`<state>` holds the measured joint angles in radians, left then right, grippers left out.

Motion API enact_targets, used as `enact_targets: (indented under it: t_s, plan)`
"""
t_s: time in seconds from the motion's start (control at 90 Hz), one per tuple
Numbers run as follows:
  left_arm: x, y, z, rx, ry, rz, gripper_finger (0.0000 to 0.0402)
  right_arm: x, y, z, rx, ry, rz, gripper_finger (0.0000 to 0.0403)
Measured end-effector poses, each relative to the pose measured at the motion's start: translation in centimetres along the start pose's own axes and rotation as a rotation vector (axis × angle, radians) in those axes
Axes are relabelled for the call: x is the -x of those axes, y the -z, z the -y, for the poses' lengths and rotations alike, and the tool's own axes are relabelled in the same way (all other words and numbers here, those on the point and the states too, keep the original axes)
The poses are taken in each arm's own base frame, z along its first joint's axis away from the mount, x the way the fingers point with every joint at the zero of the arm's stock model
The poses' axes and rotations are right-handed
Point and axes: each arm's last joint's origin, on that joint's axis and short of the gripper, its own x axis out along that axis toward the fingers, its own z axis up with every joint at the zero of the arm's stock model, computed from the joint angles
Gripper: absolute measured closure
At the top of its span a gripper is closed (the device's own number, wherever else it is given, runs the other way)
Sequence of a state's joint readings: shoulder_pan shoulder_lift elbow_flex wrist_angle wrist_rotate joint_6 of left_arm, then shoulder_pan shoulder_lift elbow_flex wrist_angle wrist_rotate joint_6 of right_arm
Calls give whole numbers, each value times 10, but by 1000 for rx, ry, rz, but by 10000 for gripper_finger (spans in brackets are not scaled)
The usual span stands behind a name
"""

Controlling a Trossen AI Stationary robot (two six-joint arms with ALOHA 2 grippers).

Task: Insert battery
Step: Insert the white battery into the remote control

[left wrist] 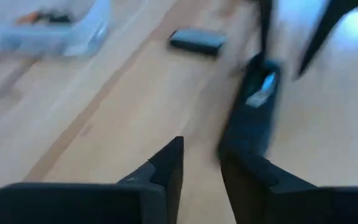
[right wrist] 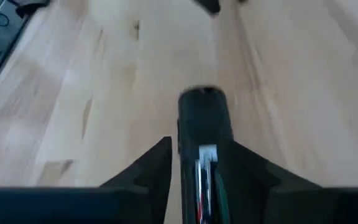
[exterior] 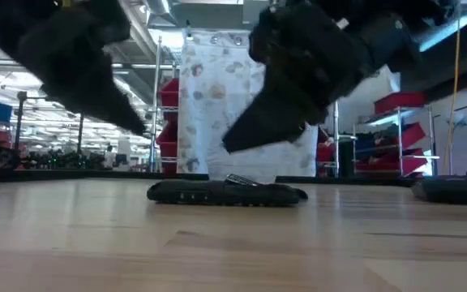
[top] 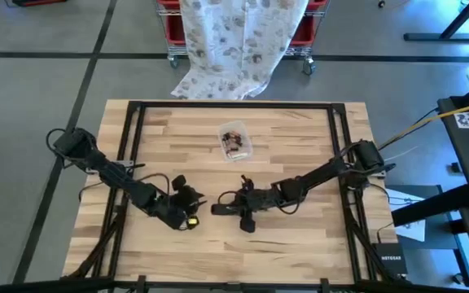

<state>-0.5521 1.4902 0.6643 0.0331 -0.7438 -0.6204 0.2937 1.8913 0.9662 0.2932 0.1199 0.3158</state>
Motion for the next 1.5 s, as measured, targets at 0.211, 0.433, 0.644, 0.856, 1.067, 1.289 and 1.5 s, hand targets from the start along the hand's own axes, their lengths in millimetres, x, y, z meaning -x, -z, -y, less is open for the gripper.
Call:
enact_targets:
  t_s: [0.211,0.433,0.644,0.856,1.067,1.289,1.5]
  plan:
    - [-10,-6,-3,9,36,2,315,-7,3,5,9,23,-40,394]
    - [-39,1,-1,14,103,-29,315,-13,8,11,-4,9,-64,401]
    - [-64,11,-2,19,178,-68,315,-17,11,10,-6,-32,-73,402]
    - [-76,17,-5,39,195,-100,315,-17,12,11,-11,-34,-93,403]
    - [-77,19,-4,39,192,-105,315,-16,19,12,-31,-13,-168,403]
    - [-77,19,-4,42,190,-112,315,-16,21,12,-50,-18,-194,403]
    - [-78,20,-5,42,189,-116,315,4,4,8,21,-40,-146,403]
